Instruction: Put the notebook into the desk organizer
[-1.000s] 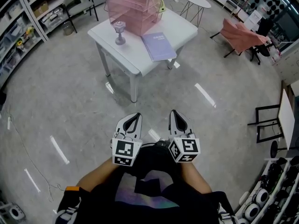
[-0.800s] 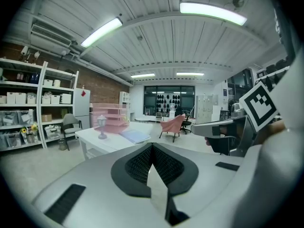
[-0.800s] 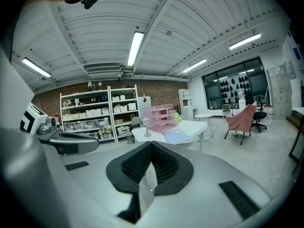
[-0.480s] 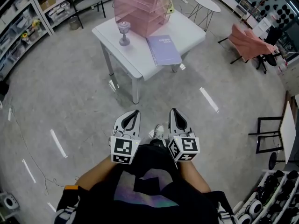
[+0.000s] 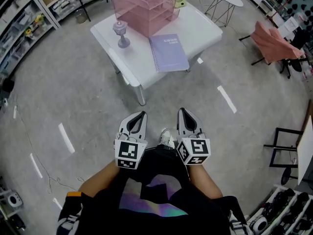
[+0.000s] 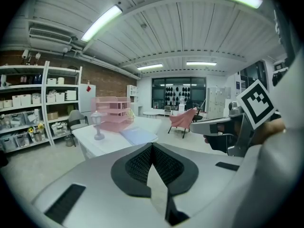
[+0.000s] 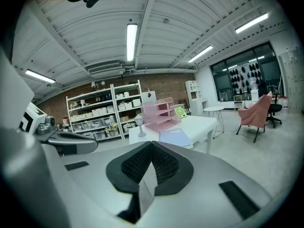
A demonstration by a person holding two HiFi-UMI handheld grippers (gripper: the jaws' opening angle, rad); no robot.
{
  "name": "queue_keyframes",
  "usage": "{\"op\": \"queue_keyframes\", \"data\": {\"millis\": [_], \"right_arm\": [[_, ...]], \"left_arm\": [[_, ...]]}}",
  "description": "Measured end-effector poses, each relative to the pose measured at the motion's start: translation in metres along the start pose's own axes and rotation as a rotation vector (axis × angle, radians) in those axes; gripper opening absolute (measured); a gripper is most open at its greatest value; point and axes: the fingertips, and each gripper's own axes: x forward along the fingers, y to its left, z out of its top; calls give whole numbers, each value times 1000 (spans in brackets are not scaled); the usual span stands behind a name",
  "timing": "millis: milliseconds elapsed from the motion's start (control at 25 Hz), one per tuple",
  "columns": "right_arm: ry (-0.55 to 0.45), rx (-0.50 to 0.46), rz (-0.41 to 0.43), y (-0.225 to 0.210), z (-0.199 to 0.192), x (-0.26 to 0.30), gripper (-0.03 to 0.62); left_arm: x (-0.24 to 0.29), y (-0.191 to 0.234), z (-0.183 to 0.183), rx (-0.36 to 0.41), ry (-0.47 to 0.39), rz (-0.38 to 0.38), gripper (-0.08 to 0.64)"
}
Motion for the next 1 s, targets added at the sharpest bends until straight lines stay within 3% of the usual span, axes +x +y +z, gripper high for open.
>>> {"op": "queue_keyframes", "data": {"millis": [480, 1000], "right_arm": [[22, 6, 115, -79, 22, 38, 17], [76, 21, 169, -113, 29, 79, 18]], "left_arm": [[72, -34, 37, -3, 27, 87, 8], [116, -31, 45, -35, 60, 94, 8]]}}
